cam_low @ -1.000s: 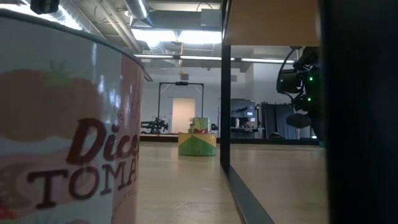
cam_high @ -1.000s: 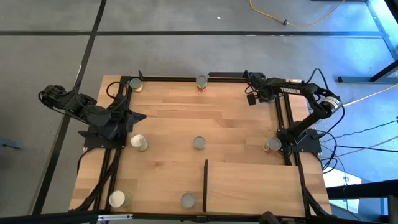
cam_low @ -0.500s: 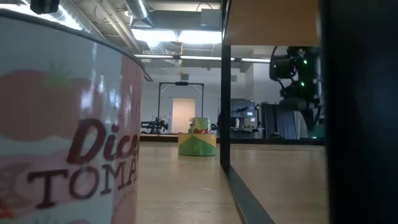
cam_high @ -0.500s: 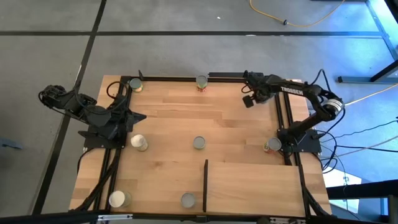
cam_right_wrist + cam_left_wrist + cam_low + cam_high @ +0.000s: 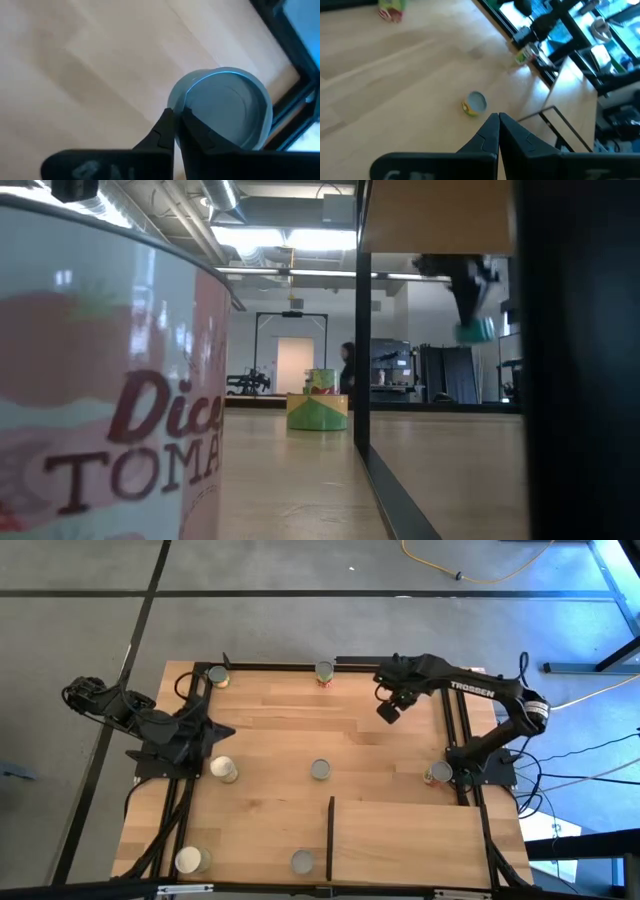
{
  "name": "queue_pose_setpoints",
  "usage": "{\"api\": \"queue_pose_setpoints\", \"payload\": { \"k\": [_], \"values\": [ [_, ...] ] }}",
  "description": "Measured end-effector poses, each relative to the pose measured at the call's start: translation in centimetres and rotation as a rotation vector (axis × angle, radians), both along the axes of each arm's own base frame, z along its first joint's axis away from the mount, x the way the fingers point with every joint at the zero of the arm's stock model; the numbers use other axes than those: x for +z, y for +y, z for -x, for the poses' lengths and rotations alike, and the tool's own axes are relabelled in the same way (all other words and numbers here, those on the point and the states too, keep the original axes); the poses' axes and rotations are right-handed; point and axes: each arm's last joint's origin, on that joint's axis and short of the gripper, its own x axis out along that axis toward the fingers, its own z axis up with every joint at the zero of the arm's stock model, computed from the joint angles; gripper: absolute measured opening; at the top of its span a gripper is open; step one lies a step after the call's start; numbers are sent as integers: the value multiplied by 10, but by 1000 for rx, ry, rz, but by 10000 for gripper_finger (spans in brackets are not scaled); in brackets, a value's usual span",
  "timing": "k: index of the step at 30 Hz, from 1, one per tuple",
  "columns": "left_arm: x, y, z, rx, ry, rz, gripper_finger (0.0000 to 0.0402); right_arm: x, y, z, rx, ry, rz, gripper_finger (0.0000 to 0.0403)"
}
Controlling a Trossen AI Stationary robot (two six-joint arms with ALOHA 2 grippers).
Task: Pick and place cans onto a shelf
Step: Put the canned tuna on the shelf
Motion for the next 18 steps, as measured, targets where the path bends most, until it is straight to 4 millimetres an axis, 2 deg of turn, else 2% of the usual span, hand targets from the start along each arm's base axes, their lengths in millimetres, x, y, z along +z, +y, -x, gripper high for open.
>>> {"api": "queue_pose_setpoints", "payload": {
  "k": [4,8,13,18],
  "values": [
    [0,-1,0,-35,11,18,0,36,24,-9,39,-50,13,12],
    [-1,-2,0,-70,22,5,0,64,49,-11,57,-80,34,12],
    [-1,-3,0,-108,33,-18,0,87,87,-8,118,-101,19,12],
    [-1,-3,0,-108,33,-19,0,102,125,-7,193,-171,-16,12]
  ]
}}
